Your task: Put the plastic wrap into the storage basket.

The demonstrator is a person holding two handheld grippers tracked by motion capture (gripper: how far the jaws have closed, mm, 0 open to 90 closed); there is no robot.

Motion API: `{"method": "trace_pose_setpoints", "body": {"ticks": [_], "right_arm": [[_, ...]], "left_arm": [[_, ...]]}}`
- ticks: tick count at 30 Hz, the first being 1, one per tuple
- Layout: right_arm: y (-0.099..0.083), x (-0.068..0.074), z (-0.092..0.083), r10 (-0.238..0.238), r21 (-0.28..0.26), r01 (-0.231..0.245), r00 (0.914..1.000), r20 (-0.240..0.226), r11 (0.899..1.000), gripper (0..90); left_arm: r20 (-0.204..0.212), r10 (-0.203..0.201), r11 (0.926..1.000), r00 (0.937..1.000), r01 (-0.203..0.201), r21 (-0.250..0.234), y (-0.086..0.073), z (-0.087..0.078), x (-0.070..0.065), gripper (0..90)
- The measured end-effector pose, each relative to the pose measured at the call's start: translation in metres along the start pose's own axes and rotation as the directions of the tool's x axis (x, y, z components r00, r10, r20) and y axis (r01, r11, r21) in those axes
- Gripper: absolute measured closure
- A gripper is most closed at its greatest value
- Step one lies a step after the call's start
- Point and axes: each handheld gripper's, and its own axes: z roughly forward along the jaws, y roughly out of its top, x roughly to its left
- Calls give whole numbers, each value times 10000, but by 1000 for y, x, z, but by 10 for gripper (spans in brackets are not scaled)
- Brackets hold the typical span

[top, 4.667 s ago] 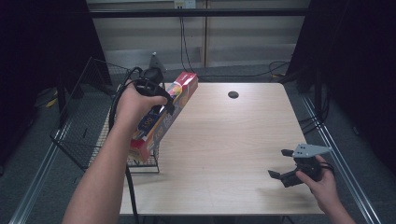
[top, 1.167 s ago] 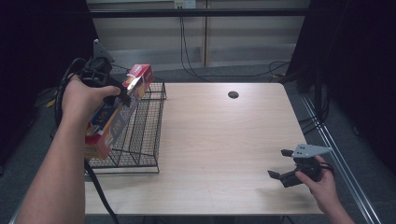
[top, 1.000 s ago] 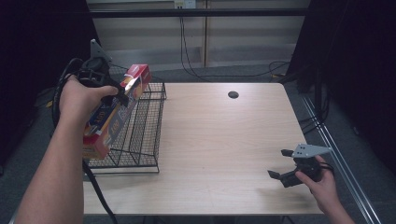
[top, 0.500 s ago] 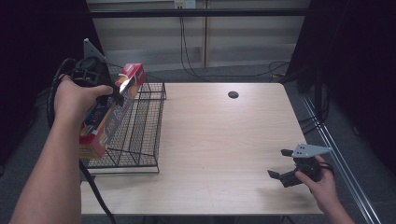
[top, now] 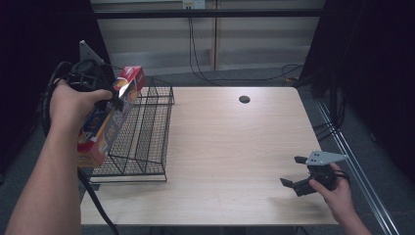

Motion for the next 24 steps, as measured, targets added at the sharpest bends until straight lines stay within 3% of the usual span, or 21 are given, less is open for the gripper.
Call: {"method": "trace_pose_setpoints", "body": {"ticks": [2, 9, 16, 24], "right_arm": [[0, 0, 0, -9, 7, 9, 10000, 3, 10000, 18], [0, 2, 2, -14, 10, 14, 10000, 64, 10000, 18], [0, 2, 3, -35, 33, 35, 10000, 49, 10000, 18], [0, 2, 5, -55, 23, 55, 10000, 16, 10000, 18]], "left_arm": [[-52, 88, 10000, 9999, -88, 18, 0, 0, 2, 447], [-178, -265, 9995, 9995, 263, -155, -1, -1, 12, 447], [-364, -362, 9991, 9987, 354, -218, -2, 0, 18, 447], [-656, -713, 9974, 9953, 703, -164, -6, 11, 31, 446]]}}
